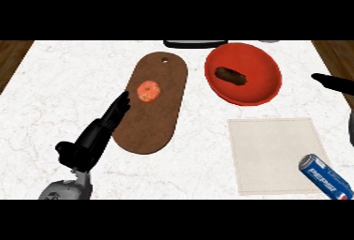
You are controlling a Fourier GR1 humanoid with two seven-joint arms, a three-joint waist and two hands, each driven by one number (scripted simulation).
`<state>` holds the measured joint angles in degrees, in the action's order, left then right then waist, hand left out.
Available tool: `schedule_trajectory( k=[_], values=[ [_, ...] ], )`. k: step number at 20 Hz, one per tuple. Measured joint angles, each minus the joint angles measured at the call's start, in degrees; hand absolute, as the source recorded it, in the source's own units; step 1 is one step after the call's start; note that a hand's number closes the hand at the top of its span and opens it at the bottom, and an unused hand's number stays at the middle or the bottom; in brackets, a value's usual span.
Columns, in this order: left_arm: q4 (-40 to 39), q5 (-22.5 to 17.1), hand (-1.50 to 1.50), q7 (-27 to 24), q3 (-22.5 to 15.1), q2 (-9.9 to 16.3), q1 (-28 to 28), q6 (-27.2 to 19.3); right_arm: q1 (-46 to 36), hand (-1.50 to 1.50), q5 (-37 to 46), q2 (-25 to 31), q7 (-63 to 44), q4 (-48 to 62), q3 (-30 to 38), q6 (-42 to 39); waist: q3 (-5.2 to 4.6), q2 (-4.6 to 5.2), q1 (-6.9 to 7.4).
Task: Pick the sweet potato from the placemat and place it in the bowl
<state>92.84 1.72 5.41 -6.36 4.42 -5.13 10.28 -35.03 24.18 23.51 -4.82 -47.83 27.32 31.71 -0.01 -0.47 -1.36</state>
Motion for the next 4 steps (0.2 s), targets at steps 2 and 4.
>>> schedule_trajectory(
  k=[2, 4],
  values=[
    [-0.74, -0.4, 0.0, -0.32, 0.65, 0.29, -0.58, 0.44, 5.17, -1.5, -2.5, 0.39, 0.68, -5.06, 0.79, -2.82, -0.02, 0.0, -0.16],
    [-0.31, -0.33, 0.0, -0.01, 0.59, 0.26, -0.67, 0.47, 9.94, -1.5, -5.95, 1.52, 2.96, -8.23, 2.45, -6.78, -0.01, 0.05, -0.09]
  ],
)
